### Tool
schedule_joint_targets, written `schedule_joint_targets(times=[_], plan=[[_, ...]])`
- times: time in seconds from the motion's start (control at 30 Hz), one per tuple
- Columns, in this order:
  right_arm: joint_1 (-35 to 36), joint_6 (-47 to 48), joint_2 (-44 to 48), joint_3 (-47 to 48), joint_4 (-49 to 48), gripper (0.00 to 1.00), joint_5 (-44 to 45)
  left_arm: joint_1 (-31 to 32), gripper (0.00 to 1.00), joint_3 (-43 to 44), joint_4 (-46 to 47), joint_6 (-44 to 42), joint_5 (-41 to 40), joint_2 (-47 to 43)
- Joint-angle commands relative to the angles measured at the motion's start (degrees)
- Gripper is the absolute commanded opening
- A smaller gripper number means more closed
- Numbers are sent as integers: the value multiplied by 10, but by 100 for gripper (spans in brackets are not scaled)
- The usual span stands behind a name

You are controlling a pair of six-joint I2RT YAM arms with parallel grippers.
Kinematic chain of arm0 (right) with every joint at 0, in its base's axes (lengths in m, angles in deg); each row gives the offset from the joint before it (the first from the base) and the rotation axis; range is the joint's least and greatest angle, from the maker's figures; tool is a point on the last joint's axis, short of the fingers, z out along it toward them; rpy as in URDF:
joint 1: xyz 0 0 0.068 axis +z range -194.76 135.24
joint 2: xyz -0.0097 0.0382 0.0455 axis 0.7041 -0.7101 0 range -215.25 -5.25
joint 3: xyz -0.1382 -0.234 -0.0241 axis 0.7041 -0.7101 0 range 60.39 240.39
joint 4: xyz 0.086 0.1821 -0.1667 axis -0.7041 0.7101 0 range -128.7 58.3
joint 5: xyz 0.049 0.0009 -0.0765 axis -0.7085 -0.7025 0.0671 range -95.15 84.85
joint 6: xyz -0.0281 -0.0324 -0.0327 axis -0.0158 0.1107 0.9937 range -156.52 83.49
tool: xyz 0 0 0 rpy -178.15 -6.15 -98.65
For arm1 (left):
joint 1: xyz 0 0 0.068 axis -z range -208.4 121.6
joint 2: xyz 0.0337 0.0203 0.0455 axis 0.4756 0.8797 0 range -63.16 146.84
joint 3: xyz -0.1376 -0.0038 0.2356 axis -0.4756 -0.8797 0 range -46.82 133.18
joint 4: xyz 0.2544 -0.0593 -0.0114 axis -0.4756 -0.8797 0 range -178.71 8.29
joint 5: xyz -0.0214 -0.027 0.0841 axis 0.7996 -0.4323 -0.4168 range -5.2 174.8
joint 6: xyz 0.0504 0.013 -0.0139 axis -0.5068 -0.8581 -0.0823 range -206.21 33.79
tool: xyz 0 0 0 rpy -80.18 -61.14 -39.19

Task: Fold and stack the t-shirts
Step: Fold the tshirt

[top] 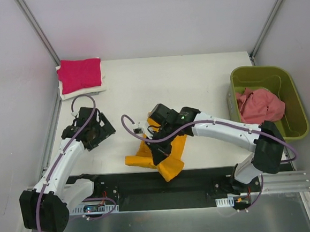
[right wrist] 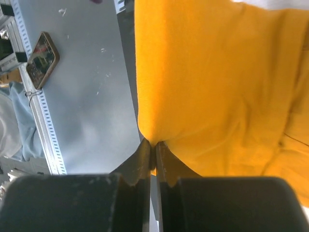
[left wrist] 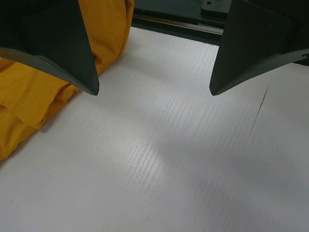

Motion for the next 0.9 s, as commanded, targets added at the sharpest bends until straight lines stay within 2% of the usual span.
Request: schedule_joint_targets(times=[0.0,0.2,0.37,0.57,0.87], plan=[[-49,24,42,55,23,2,18,-6,99,1,-2,-2,-1,-9],[-136,80,1,103,67,3,18,-6,99,26,-1,1,-6,21],[-220,186,-52,145,104,6,-52,-6,99,49,1,-4,-13,54],[-265,297,-117,198,151,8,-55,-6,99,59,4,-5,-8,87],[-339,310,-238,274,159,9,-93,-6,99,90,15,-16,7,136]])
